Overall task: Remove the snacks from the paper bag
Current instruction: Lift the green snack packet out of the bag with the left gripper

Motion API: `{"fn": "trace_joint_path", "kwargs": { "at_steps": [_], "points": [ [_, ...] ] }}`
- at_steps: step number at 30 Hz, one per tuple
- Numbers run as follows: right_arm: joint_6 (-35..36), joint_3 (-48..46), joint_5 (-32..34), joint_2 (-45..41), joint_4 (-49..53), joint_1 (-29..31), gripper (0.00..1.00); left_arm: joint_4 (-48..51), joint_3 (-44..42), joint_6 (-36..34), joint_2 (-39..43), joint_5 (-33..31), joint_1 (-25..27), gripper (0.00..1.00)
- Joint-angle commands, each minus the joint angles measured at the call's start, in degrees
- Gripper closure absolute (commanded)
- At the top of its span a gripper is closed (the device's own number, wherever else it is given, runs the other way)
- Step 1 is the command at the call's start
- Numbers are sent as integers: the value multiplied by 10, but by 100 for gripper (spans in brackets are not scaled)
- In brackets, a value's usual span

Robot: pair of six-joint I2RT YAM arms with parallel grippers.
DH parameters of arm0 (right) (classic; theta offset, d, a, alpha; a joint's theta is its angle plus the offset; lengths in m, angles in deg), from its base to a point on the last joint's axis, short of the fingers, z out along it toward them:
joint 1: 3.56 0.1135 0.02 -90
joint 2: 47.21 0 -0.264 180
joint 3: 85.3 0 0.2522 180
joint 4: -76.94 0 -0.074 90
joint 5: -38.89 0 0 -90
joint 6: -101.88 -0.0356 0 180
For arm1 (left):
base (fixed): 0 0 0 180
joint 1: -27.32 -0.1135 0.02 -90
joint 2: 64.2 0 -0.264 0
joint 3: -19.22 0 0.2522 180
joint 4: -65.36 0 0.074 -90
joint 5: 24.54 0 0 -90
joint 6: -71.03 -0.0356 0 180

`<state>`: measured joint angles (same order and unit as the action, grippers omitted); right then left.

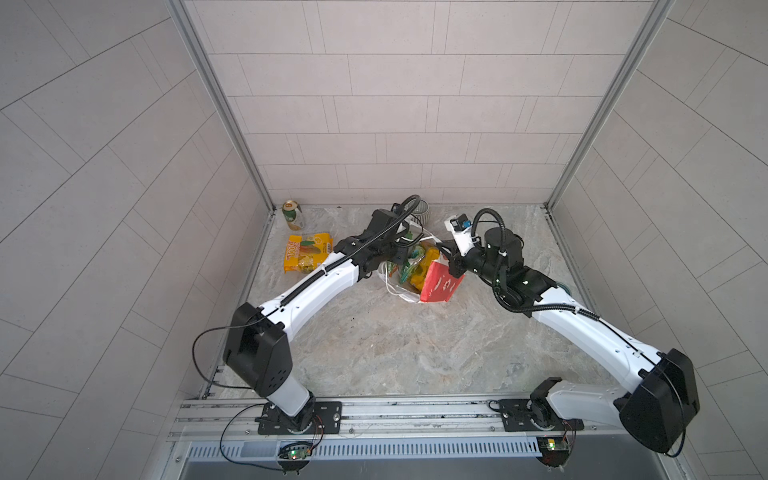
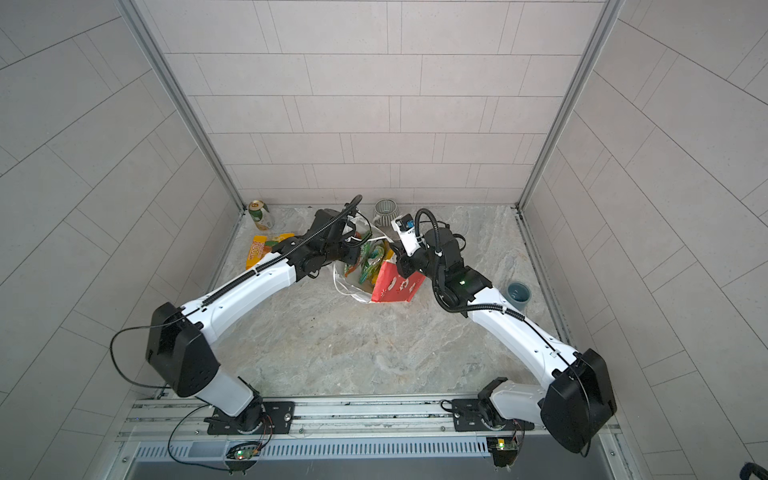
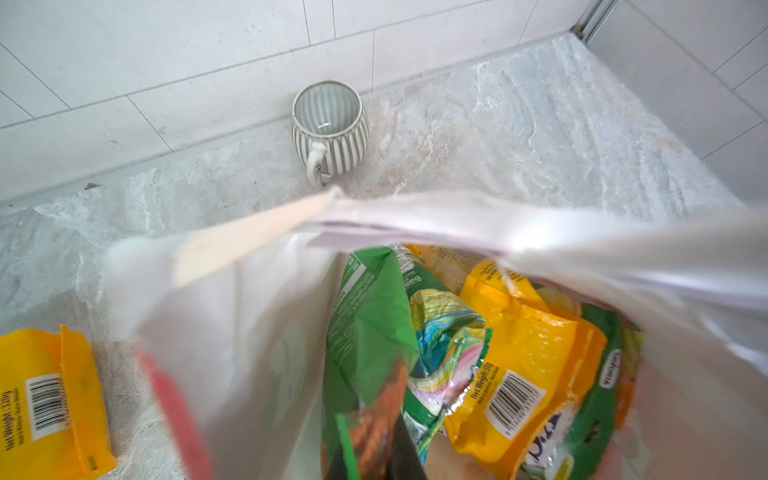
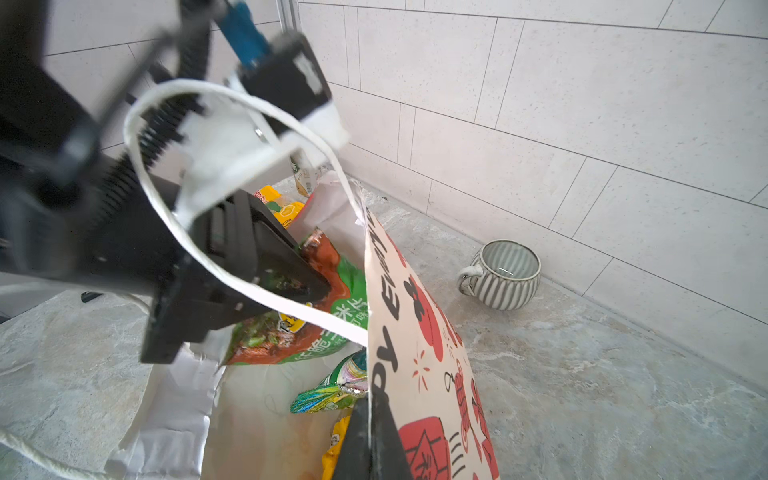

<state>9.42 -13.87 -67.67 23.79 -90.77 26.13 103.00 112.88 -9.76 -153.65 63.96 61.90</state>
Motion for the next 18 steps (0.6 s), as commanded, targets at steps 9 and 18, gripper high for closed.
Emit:
{"fn": "trace_joint_path", "kwargs": {
  "at_steps": [9, 18],
  "points": [
    [-5, -1, -7, -19, -28, 3, 100, 44, 8, -1, 129, -16, -24, 91],
    [-6, -3, -4, -17, -31, 2, 100, -34, 22, 49, 177, 76, -145, 98]
  ]
}}
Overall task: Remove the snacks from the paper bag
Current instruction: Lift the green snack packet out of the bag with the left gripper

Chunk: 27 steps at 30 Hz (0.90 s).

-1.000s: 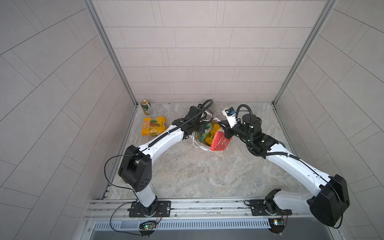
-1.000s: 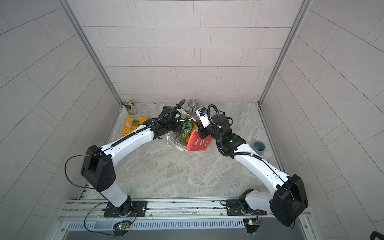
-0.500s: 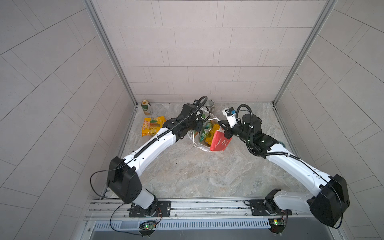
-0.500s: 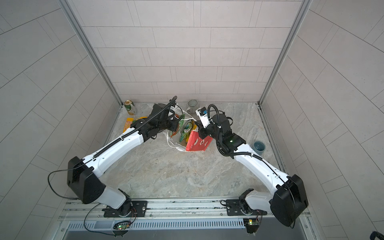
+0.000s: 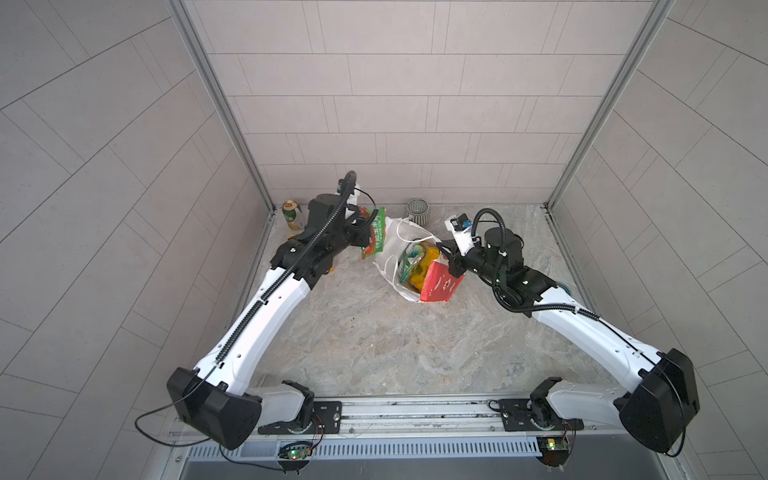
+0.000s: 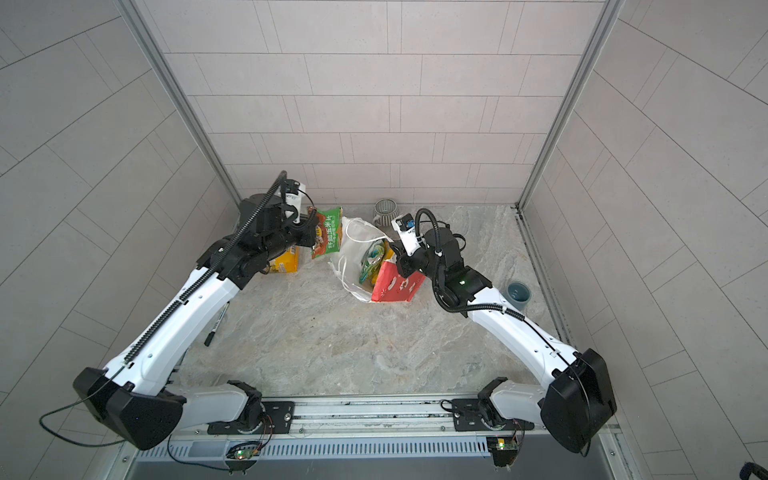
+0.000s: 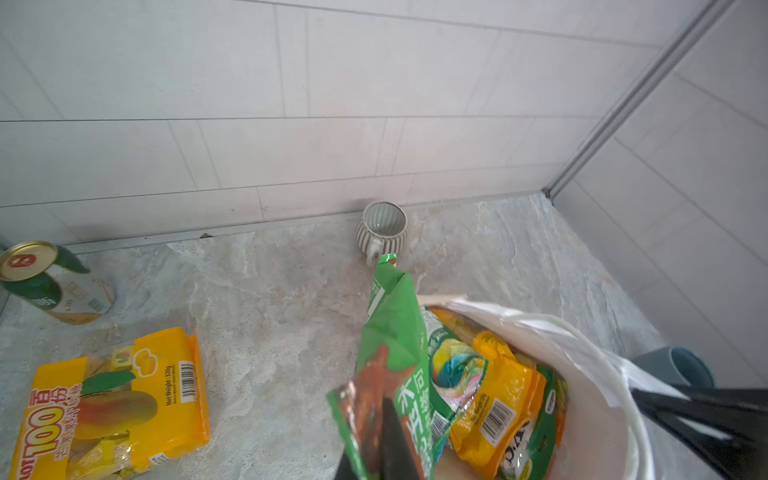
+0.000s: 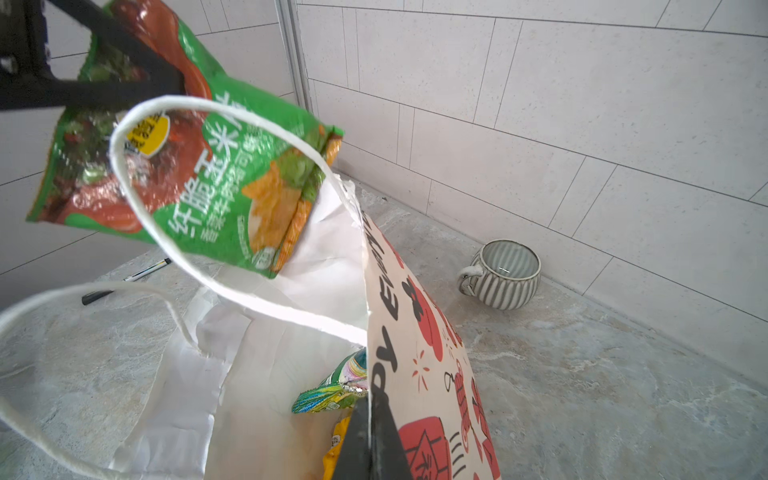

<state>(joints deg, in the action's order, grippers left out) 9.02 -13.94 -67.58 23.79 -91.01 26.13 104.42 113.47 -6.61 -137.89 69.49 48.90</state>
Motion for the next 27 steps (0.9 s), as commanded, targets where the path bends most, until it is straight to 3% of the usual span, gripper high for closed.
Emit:
{"fn": "trace_joint_path", "kwargs": {
  "at_steps": [1, 9, 16, 27],
  "points": [
    [-2, -3, -6, -17, -29, 1, 100, -54, 14, 17, 22, 14, -24, 98],
    [-3, -1, -6, -20, -27, 2, 100, -126, -67, 61, 2, 47, -122, 100],
    [-3, 0, -5, -18, -26, 2, 100, -208, -133, 102, -84, 115, -126, 100],
    [-2, -2, -5, -19, -26, 2, 100, -76, 10, 28, -264, 248, -132, 100]
  ]
}}
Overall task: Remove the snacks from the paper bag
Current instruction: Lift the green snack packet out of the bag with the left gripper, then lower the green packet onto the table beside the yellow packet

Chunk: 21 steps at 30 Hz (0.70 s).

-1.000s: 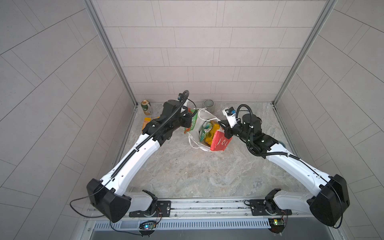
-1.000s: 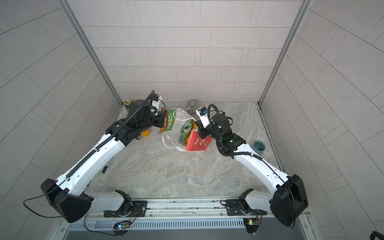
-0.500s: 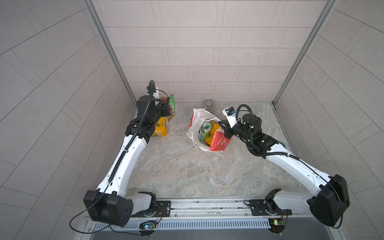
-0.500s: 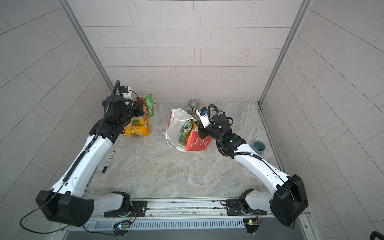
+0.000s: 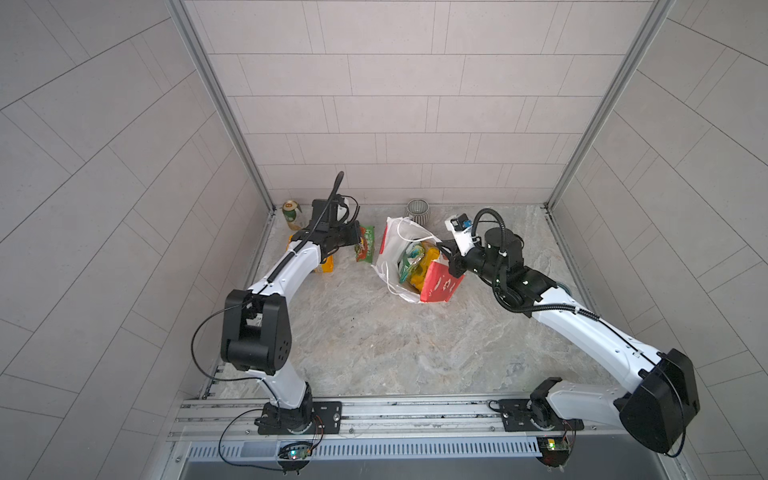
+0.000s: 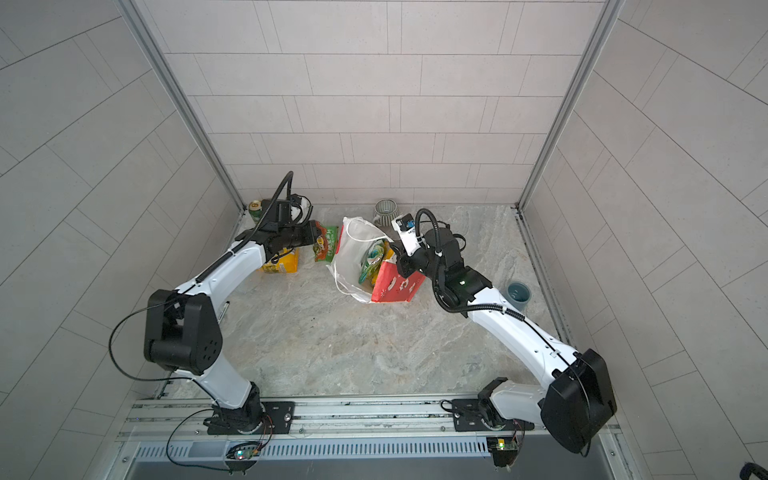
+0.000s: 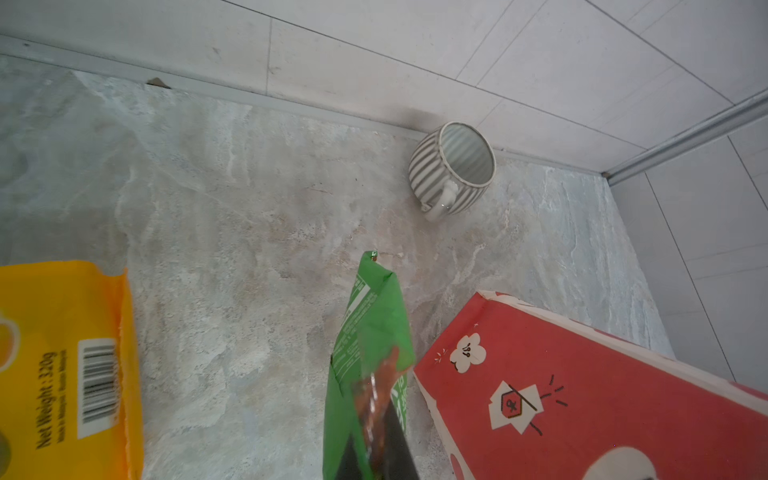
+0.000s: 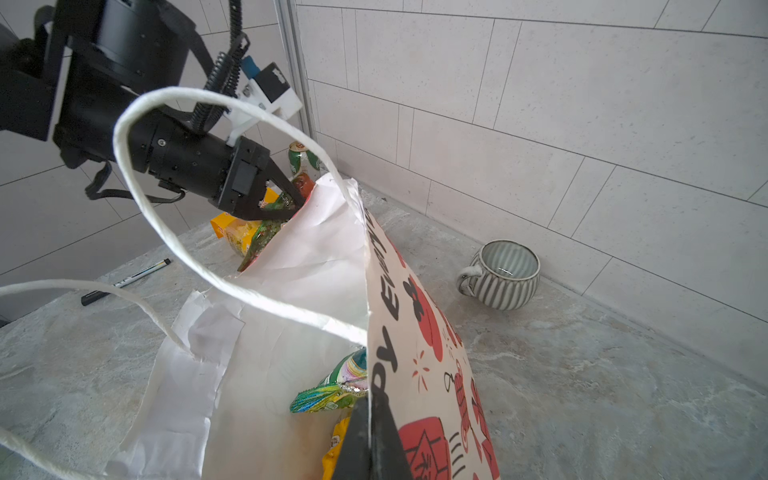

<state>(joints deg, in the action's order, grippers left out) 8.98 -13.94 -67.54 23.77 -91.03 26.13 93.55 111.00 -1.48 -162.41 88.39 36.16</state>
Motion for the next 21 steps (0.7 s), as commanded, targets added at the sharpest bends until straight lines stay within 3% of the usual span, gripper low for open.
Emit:
{"fn": "trace_joint_path", "kwargs": {
  "at_steps": [1, 4, 11, 21],
  "points": [
    [-1, -1, -6, -19, -25, 2, 100, 30, 41, -20, -34, 75, -7, 100],
    [0, -2, -6, -20, -23, 2, 100, 24, 55, -15, -69, 103, -15, 98],
    [3, -1, 0, -20, -21, 2, 100, 108, 123, -63, -139, 89, -32, 98],
    [7, 1, 10, -20, -15, 2, 100, 262, 233, -152, -222, 27, -51, 90]
  ]
}}
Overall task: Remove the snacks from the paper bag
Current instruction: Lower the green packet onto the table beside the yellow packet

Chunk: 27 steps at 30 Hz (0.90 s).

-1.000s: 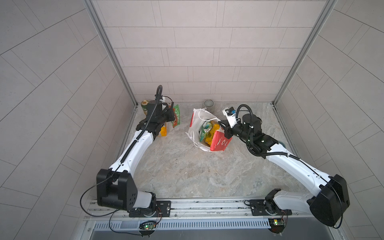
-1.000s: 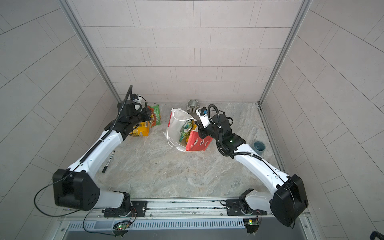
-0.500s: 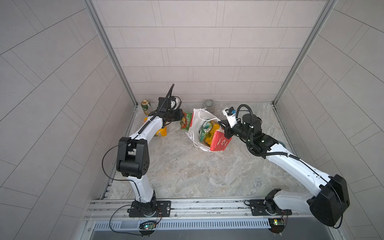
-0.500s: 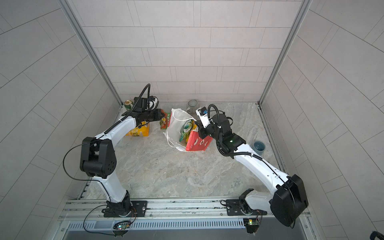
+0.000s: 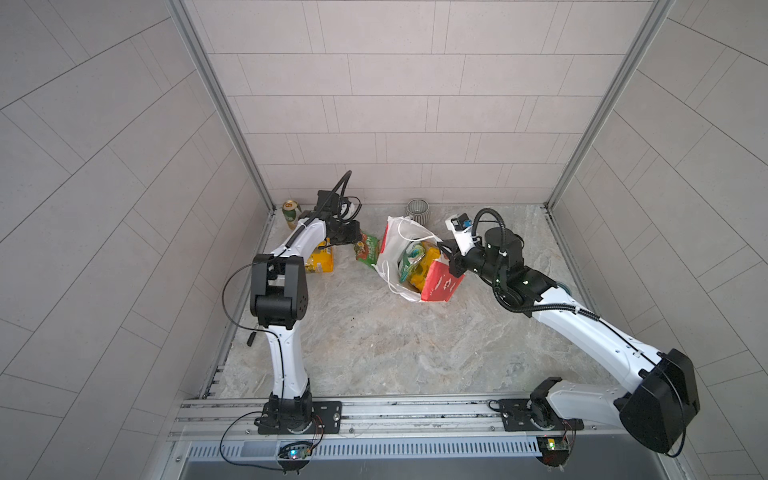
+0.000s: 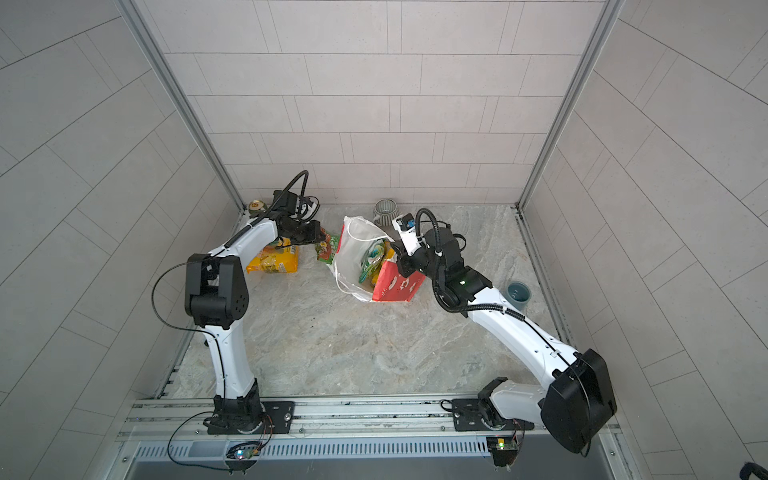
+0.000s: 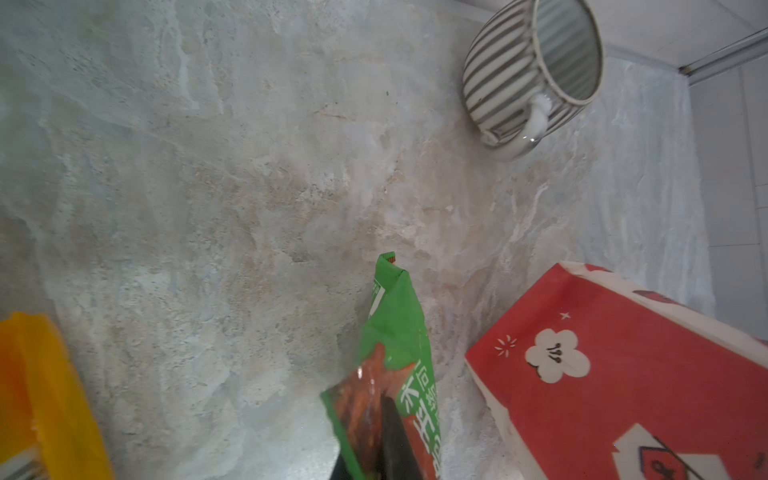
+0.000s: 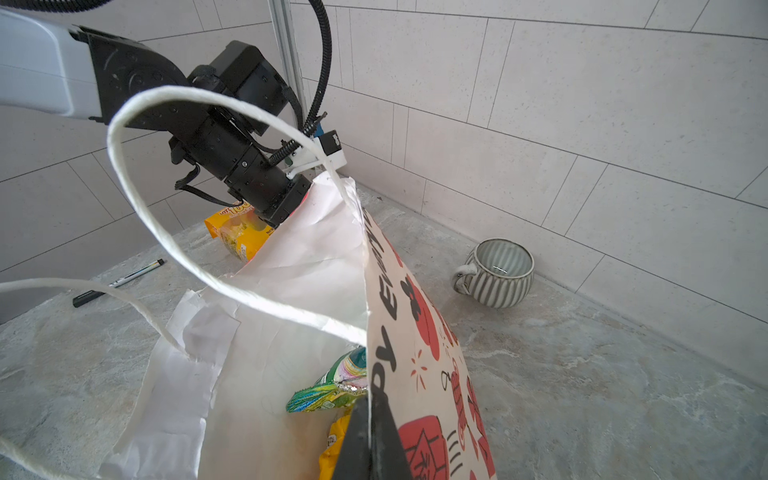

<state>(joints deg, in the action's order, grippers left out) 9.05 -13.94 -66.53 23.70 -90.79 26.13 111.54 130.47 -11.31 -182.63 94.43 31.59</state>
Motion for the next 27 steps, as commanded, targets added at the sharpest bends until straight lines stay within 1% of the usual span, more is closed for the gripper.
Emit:
{"fn": "trace_joint_path", "kwargs": {
  "at_steps": [1, 3, 5, 7, 9, 13, 15, 16, 17, 19, 21, 23, 27],
  "points": [
    [7, 1, 1, -19, -18, 2, 100, 87, 46, -61, -26, -37, -7, 88],
    [7, 3, 1, -17, -18, 2, 100, 98, 62, -69, -39, -40, -10, 86],
    [9, 5, 2, -17, -14, 1, 100, 111, 81, -77, -52, -43, -14, 80],
    [11, 5, 5, -18, -12, 2, 100, 122, 96, -84, -63, -57, -15, 79],
    [12, 5, 8, -20, -11, 2, 100, 126, 104, -87, -68, -69, -16, 76],
    [14, 5, 9, -20, -10, 2, 100, 125, 109, -88, -64, -103, -17, 68],
    [14, 5, 11, -20, -10, 2, 100, 127, 113, -83, -57, -122, -17, 66],
    [14, 4, 11, -19, -11, 2, 100, 127, 115, -77, -51, -135, -17, 62],
    [15, 5, 12, -19, -11, 2, 100, 127, 114, -74, -41, -145, -17, 58],
    [14, 6, 12, -19, -11, 2, 100, 124, 107, -56, -17, -172, -14, 52],
    [16, 6, 11, -19, -11, 1, 100, 102, 82, -38, 20, -200, -7, 43],
    [16, 5, 13, -17, -11, 2, 100, 83, 50, -6, 65, -247, 7, 35],
    [16, 5, 14, -16, -12, 2, 100, 17, -50, 39, 156, -289, 55, 35]
  ]
}}
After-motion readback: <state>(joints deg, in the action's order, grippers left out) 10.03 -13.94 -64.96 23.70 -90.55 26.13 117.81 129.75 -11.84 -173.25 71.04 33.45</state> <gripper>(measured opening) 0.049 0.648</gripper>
